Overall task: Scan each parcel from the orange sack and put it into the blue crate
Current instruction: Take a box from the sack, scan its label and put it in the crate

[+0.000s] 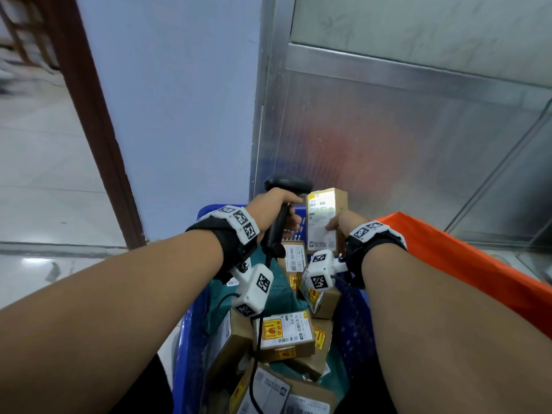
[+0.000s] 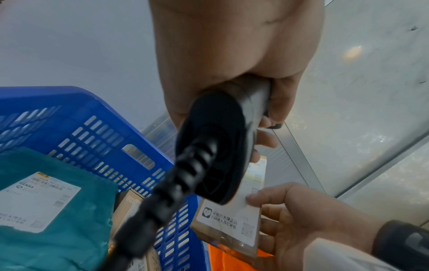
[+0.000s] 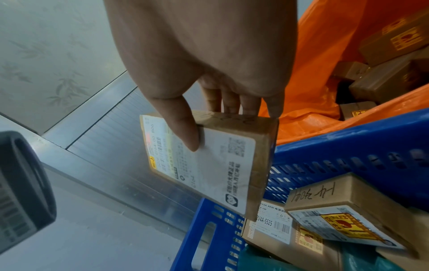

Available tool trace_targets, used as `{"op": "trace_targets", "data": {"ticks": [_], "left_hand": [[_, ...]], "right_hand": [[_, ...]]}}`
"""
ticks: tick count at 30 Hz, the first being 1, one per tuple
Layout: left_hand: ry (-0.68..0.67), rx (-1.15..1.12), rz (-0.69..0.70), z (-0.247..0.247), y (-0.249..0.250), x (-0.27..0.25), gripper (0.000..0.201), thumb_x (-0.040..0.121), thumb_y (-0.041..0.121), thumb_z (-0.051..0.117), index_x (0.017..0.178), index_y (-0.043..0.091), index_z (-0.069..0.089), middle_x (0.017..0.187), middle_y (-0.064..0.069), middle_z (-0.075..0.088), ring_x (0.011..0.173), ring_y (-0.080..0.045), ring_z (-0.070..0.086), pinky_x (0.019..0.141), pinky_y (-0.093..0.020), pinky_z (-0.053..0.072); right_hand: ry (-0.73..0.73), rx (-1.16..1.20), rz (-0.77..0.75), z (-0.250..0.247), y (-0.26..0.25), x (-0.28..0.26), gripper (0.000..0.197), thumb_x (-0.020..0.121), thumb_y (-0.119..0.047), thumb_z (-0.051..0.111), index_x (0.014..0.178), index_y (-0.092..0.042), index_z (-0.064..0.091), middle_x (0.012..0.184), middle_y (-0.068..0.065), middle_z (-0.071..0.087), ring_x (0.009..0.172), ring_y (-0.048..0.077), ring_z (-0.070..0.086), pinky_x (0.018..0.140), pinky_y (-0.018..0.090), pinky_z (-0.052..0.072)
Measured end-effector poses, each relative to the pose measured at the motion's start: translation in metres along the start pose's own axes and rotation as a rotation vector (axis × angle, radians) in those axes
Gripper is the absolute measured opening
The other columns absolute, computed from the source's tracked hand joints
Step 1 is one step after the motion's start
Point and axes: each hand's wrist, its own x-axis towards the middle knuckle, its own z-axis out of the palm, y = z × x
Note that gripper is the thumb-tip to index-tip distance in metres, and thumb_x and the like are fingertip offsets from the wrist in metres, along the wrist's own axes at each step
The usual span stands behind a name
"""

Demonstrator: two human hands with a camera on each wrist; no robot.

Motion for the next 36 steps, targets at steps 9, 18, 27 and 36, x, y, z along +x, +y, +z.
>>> {"op": "trace_targets", "data": {"ticks": [9, 18, 27, 36], "left_hand": [[-0.009, -0.079, -0.040, -0.007, 0.005, 0.003, 0.030, 0.090, 0.028, 0.062, 0.064, 0.017, 0.055, 0.065, -0.004, 0.063, 0.060, -0.021, 0.065, 0.069, -0.031, 0.055], [-0.073, -0.026, -0.124, 0.006, 0.005, -0.005, 0.031, 0.090, 0.028, 0.062, 0.062, 0.018, 0.052, 0.065, -0.003, 0.058, 0.061, -0.019, 0.060, 0.070, -0.029, 0.053], [-0.076, 0.031, -0.152, -0.002, 0.002, 0.001, 0.032, 0.088, 0.029, 0.063, 0.060, 0.018, 0.053, 0.067, -0.002, 0.058, 0.066, -0.019, 0.062, 0.068, -0.028, 0.052], [-0.076, 0.026, -0.169, -0.012, 0.003, 0.002, 0.030, 0.086, 0.029, 0.066, 0.061, 0.017, 0.055, 0.067, -0.003, 0.061, 0.068, -0.019, 0.063, 0.068, -0.028, 0.054]], "right_hand": [[0.037, 0.085, -0.002, -0.006, 0.001, 0.003, 0.029, 0.067, -0.014, 0.069, 0.095, -0.012, 0.066, 0.092, 0.018, 0.074, 0.082, 0.040, 0.072, 0.080, 0.056, 0.056], [0.032, 0.068, 0.014, -0.008, 0.002, -0.004, 0.027, 0.071, -0.016, 0.073, 0.092, -0.008, 0.058, 0.094, 0.020, 0.070, 0.082, 0.041, 0.069, 0.071, 0.052, 0.059], [-0.005, 0.065, 0.020, -0.011, 0.000, -0.038, 0.011, 0.086, -0.008, 0.067, 0.092, -0.004, 0.059, 0.084, 0.017, 0.067, 0.079, 0.034, 0.066, 0.072, 0.045, 0.055], [-0.056, 0.042, 0.058, -0.013, -0.001, -0.047, 0.009, 0.093, -0.001, 0.058, 0.088, -0.003, 0.050, 0.079, 0.016, 0.059, 0.069, 0.032, 0.056, 0.060, 0.045, 0.044]]}}
